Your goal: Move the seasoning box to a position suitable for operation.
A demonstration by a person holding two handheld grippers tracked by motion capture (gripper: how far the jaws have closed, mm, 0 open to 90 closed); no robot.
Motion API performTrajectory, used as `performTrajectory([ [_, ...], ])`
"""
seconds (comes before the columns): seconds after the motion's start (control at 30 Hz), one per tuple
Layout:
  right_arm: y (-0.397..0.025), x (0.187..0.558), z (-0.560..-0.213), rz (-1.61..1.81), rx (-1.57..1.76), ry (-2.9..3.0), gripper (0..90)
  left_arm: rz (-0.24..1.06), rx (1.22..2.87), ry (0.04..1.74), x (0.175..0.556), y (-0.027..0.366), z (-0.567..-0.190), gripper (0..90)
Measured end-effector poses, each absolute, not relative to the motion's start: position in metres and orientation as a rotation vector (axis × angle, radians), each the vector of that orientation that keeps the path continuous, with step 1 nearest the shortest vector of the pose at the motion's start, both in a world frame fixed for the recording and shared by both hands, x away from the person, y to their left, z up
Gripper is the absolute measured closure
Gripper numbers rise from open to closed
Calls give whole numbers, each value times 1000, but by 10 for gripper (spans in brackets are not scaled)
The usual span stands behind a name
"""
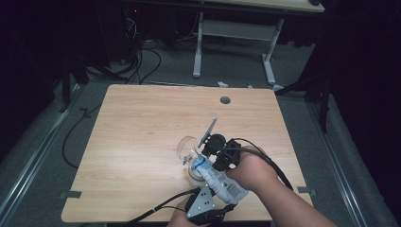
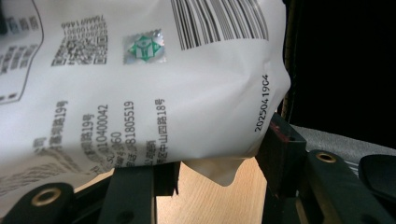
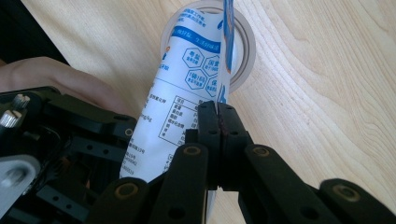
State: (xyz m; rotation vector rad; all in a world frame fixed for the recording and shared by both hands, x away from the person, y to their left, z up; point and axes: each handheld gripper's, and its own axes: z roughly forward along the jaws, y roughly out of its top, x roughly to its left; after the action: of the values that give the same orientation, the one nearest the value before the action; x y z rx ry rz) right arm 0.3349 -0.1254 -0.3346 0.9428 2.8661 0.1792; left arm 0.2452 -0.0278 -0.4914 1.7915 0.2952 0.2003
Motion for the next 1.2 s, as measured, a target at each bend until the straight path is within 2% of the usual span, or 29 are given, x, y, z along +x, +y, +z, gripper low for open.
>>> performTrajectory([
  [1.2,-132,331,-332,189,968,2850,900,177,1866,354,258,-27,-508,525],
])
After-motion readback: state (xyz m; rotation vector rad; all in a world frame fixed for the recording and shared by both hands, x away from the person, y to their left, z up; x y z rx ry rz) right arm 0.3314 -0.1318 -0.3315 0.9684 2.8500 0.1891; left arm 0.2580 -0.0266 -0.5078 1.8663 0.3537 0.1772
